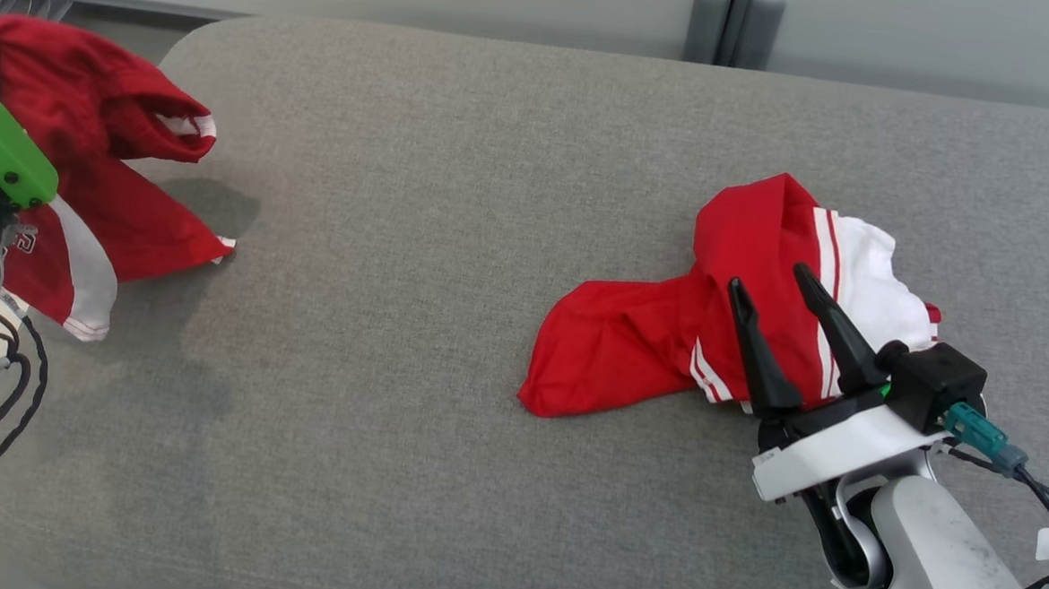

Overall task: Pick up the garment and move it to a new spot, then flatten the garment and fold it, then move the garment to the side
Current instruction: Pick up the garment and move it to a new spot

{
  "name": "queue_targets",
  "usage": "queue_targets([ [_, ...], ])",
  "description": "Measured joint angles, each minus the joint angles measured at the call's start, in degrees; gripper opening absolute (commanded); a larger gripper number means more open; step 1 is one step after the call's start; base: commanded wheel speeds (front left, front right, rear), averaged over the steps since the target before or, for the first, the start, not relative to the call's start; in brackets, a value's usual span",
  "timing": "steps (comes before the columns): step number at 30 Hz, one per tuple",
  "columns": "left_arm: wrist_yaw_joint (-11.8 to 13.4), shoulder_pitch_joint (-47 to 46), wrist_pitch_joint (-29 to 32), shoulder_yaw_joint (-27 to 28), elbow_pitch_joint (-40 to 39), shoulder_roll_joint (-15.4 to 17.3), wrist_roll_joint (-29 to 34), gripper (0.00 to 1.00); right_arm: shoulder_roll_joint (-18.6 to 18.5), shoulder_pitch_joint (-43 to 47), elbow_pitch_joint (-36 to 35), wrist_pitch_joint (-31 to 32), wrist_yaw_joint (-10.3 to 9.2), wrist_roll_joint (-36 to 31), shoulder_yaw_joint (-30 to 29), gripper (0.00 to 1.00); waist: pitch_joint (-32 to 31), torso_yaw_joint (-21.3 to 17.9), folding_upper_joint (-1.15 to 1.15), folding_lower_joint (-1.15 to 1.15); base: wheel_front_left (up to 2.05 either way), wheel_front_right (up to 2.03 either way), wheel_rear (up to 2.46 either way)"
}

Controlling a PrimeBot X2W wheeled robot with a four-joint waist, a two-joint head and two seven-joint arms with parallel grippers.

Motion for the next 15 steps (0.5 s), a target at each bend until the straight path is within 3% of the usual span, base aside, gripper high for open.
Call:
queue_targets([
  [8, 0.1, 0.0, -2.0, 0.4, 12.6, -2.8, -1.4, 0.00, -2.5, -3.4, -0.3, 0.0, 0.00, 0.0, 2.0, 1.00, 5.0, 1.1, 0.00, 0.00, 0.00, 0.00, 0.00],
  [9, 0.0, 0.0, -1.9, 0.5, 14.8, -3.1, -1.8, 0.15, -2.6, -3.7, -0.3, 0.0, 0.00, 0.0, 2.3, 1.00, 5.6, 1.1, 0.00, 0.00, 0.00, 0.00, 0.00],
  [10, -0.4, 0.0, -1.5, 0.6, 16.6, -3.6, -2.5, 0.67, -2.7, -4.0, -0.3, 0.0, 0.00, 0.0, 2.6, 1.00, 6.2, 1.1, 0.00, 0.00, 0.00, 0.00, 0.00],
  [11, -0.7, 0.0, -1.1, 0.5, 18.0, -4.0, -2.8, 1.00, -2.6, -4.2, -0.3, 0.0, 0.00, 0.1, 2.8, 1.00, 6.6, 1.1, 0.00, 0.00, 0.00, 0.00, 0.00],
  [15, -2.2, -1.0, -1.8, 0.2, 22.0, -4.3, -3.1, 1.00, -2.7, -4.4, 0.3, 0.0, 0.00, 0.5, 3.0, 1.00, 7.5, 0.8, 0.00, 0.00, 0.00, 0.00, 0.00],
])
